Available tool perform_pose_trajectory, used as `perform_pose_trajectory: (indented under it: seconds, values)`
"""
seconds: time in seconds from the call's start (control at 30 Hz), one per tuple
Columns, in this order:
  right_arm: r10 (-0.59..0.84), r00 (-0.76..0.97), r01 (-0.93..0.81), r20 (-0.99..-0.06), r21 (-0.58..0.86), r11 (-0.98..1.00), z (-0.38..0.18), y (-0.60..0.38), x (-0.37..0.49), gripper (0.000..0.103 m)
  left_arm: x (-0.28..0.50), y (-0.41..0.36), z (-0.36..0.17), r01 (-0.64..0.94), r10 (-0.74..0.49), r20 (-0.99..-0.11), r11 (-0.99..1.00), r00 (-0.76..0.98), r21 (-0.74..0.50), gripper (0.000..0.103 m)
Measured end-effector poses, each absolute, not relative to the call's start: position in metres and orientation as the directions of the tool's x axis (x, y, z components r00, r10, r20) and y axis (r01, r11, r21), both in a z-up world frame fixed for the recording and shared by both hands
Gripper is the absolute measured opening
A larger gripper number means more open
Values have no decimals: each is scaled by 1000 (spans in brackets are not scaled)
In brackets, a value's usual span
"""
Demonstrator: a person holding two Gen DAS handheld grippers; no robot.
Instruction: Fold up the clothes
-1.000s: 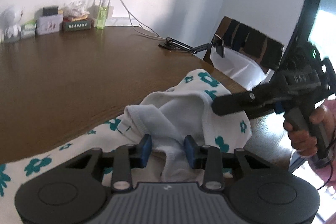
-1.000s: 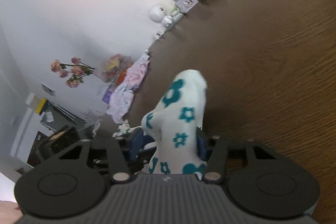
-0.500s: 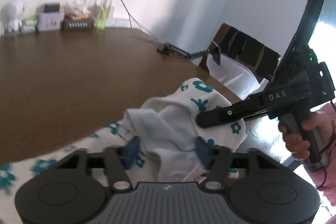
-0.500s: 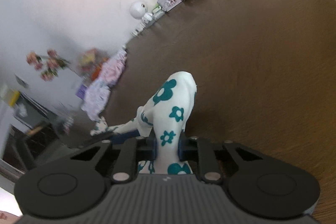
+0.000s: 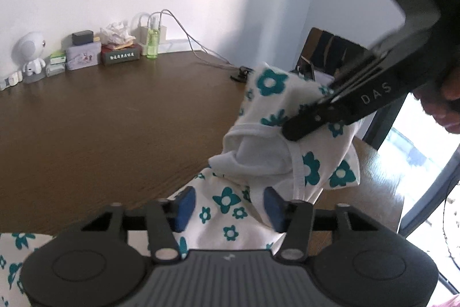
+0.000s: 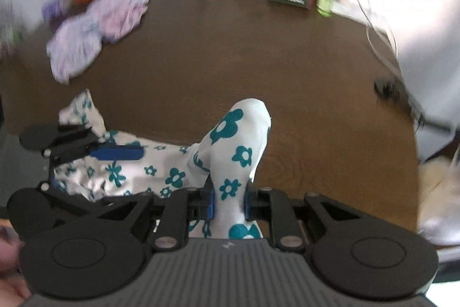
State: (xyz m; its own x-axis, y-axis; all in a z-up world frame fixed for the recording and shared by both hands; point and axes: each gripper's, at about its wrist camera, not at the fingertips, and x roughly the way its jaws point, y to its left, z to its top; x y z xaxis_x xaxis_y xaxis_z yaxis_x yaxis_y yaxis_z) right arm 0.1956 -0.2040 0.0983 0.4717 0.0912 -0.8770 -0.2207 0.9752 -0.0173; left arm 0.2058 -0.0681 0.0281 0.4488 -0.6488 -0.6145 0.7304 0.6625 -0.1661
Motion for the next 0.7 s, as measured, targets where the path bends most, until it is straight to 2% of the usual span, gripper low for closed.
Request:
perform_pose_trajectory:
  seconds: [0.07,0.13,0.27,0.43,0.57,0.7]
  values:
    - [21,467,-253,-884,-111,961,99,-177,198,17,210,-70,22,731,-643,-624,663,444,-163,41]
    - [-35,461,-281,-887,-183,942,97,-156,200,17,211,-68,16,725,-640,-627,668,445,-168,39]
    - [-104,440,-330,-892,-268,905,84,-120,203,18,209,-40,14,703,-679,-591,666,436,-247,38]
    - [-184,436,-345,-881,-353,870,68,-86,211,19,197,7,22,685,-702,-544,670,459,-286,41]
    - [-220,435,-338,-873,-385,859,58,-62,217,21,191,43,26,656,-704,-512,687,493,-312,48]
    - [-221,430,-326,-875,-379,866,49,-45,218,27,192,74,19,619,-681,-514,717,522,-320,51]
